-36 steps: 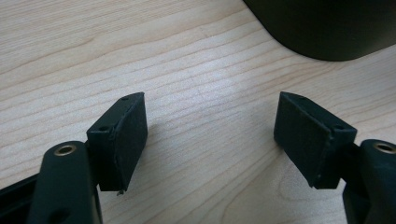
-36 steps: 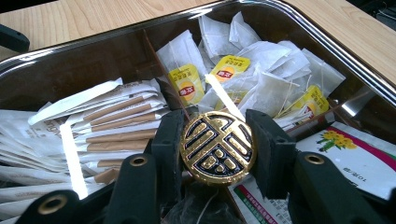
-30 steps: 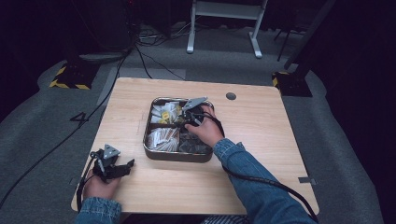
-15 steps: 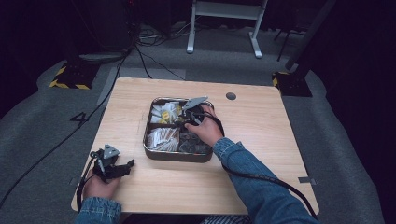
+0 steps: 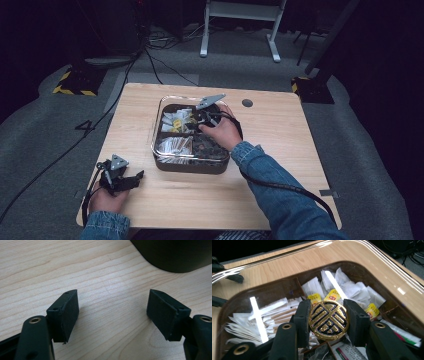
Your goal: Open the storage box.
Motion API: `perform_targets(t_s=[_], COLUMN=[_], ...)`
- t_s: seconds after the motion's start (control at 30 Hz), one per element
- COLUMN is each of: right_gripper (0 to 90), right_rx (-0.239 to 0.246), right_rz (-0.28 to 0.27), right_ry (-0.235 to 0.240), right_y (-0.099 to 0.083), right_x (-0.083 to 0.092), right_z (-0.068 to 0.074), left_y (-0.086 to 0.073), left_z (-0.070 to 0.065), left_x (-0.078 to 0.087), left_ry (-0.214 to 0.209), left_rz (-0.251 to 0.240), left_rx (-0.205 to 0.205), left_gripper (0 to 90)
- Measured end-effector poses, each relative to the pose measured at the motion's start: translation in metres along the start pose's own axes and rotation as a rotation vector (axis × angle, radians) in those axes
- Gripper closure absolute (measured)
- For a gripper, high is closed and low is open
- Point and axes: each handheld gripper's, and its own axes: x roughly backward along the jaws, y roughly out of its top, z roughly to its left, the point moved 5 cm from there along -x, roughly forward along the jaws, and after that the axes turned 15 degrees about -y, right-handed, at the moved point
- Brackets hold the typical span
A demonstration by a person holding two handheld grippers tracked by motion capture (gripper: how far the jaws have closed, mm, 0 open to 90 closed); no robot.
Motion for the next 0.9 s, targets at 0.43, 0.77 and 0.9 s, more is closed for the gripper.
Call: perform_targets(t_s=[0.43,0.77,0.9], right_gripper=[59.4,59.4,59.4], right_rx=[-0.01,-0.024,-0.028], right_rz=[-0.031,-0.033,-0.03], right_ry=[-0.009,-0.035,-0.047], right_y=[0.009,-0.003,-0.01], right_x=[0.025,0.05,0.059], right_z=[-0.019,-0.047,-0.058], left_y=[-0.001,0.003,0.007], left_z=[0.001,-0.001,-0.002], left_x=[0.001,0.004,0.006], left_ry=[-0.006,-0.011,-0.021], left_rz=[0.004,0.018,-0.001], left_rx=[-0.01,-0.022,-0.023], left_gripper=[26.9,29.1,29.1])
